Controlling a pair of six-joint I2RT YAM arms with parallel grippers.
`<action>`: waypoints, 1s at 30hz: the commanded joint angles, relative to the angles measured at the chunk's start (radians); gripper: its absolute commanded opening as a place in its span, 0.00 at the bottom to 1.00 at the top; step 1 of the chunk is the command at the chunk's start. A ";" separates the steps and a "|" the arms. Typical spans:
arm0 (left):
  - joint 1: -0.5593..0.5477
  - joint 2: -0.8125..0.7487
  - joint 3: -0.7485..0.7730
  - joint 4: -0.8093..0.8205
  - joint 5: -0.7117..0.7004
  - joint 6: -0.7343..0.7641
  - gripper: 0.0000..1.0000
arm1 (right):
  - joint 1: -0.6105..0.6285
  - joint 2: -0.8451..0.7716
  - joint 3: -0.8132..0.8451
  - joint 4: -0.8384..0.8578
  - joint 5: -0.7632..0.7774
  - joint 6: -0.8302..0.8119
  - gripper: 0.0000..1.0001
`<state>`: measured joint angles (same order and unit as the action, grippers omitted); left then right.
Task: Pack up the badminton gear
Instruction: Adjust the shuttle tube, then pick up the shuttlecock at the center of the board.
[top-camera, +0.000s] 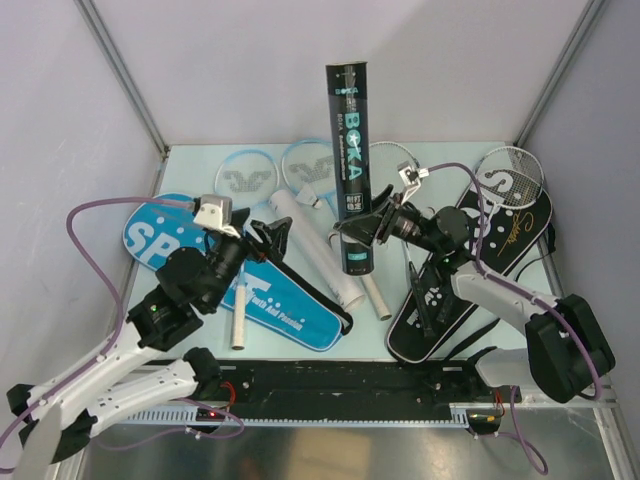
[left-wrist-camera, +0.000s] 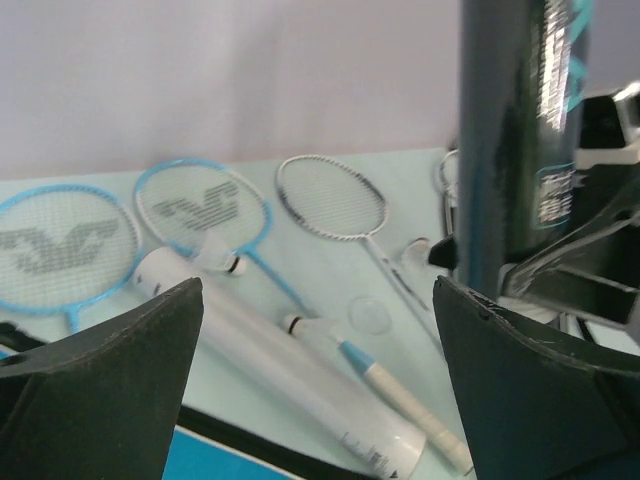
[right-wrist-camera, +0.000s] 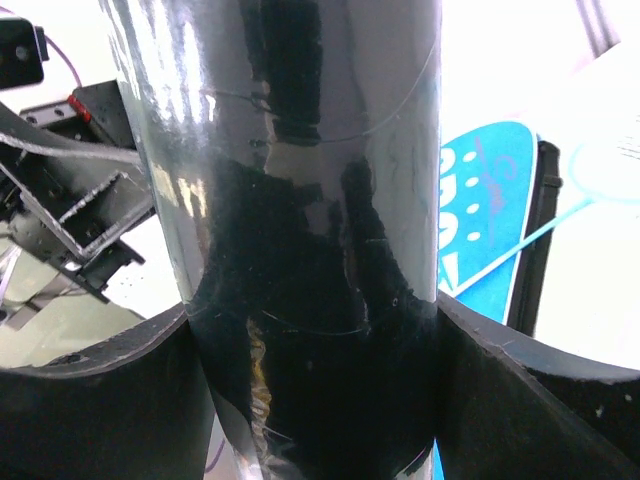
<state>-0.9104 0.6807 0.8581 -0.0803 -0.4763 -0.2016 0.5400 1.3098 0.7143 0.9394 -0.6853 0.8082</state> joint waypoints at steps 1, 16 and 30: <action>0.021 0.035 0.040 -0.070 -0.133 -0.011 1.00 | -0.037 -0.056 0.004 -0.007 0.057 -0.029 0.26; 0.687 0.061 0.004 -0.521 -0.103 -0.588 0.98 | -0.061 -0.213 -0.008 -0.254 0.126 -0.188 0.26; 1.218 0.093 -0.168 -0.759 -0.099 -0.900 0.95 | -0.060 -0.224 -0.009 -0.281 0.098 -0.187 0.26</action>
<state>0.1436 0.7460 0.7368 -0.7776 -0.5789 -0.9974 0.4801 1.1198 0.7002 0.6079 -0.5831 0.6327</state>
